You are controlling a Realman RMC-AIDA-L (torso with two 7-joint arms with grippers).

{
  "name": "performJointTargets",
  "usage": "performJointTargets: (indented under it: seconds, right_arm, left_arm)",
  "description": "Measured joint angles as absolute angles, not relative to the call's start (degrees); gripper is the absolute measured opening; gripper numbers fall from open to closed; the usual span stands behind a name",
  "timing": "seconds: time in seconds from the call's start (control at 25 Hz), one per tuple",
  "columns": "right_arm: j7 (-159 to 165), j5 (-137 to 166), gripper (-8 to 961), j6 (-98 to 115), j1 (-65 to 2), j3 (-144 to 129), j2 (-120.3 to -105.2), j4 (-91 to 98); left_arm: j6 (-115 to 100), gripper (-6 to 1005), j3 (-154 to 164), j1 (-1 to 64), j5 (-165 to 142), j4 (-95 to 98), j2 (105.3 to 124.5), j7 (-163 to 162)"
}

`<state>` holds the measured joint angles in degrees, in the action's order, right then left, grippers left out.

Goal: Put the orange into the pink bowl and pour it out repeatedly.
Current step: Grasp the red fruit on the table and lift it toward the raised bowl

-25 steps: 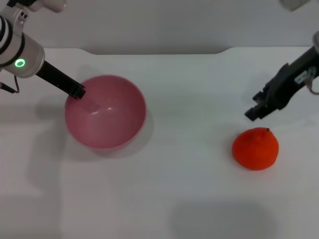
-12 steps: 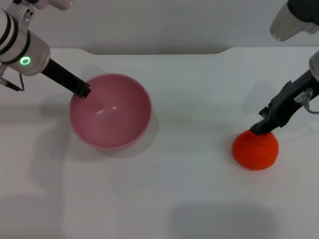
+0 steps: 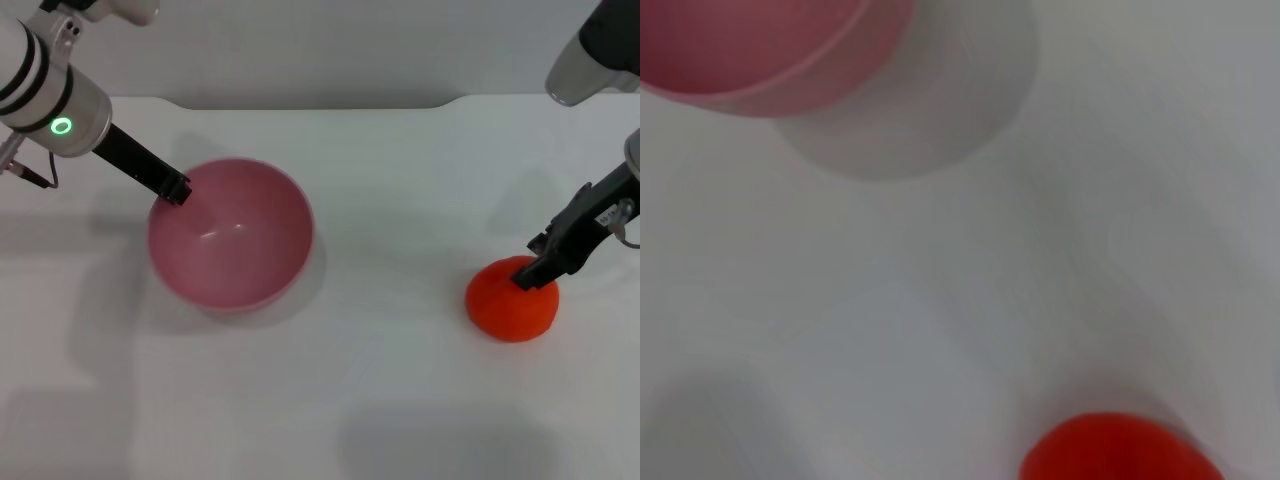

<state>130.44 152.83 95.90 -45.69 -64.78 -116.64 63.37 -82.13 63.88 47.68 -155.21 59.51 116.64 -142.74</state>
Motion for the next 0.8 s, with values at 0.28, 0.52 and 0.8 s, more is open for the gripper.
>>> performJointTargets:
  seconds: [0.28,0.52,0.8]
  right_arm:
    - [130.47,153.69,527,94.08,-44.98,-64.78,-116.84,62.95]
    - [130.46,155.91,524,91.73,-44.47,-64.78,-118.00,62.67]
    - [130.46,156.89,493,89.54,-44.85,-65.57,-118.36,59.25]
  left_arm:
    - [-82.56,43,64.31,47.93,-156.14,59.64,117.13,-142.82]
    - [-83.26,43,65.32,48.37,-156.18,59.71,117.20,-142.90]
    - [-83.74,43,65.39,48.87,-156.18,59.88,117.24,-142.91]
